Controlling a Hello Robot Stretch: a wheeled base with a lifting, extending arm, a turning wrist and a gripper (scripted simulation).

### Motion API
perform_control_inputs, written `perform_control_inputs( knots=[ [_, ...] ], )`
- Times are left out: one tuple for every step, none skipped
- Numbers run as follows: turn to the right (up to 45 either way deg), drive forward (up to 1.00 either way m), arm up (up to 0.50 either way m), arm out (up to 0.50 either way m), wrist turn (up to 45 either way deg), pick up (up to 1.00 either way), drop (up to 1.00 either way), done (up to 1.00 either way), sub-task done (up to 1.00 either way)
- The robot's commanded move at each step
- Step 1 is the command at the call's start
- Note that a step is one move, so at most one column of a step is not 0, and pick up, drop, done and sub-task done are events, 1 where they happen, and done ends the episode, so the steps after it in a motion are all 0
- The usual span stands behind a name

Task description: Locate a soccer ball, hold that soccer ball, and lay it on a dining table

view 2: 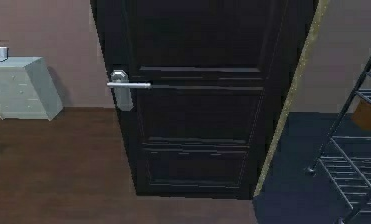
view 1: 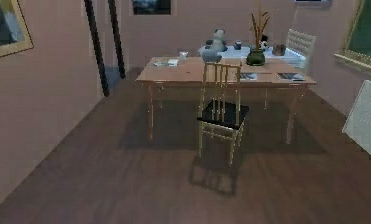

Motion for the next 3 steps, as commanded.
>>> perform_control_inputs(
  knots=[
    [0.0, 0.5, 0.0, 0.0, 0.0, 0.0, 0.0, 0.0, 0.0],
    [-45.0, 0.0, 0.0, 0.0, 0.0, 0.0, 0.0, 0.0, 0.0],
    [-15.0, 0.0, 0.0, 0.0, 0.0, 0.0, 0.0, 0.0, 0.0]
  ],
)
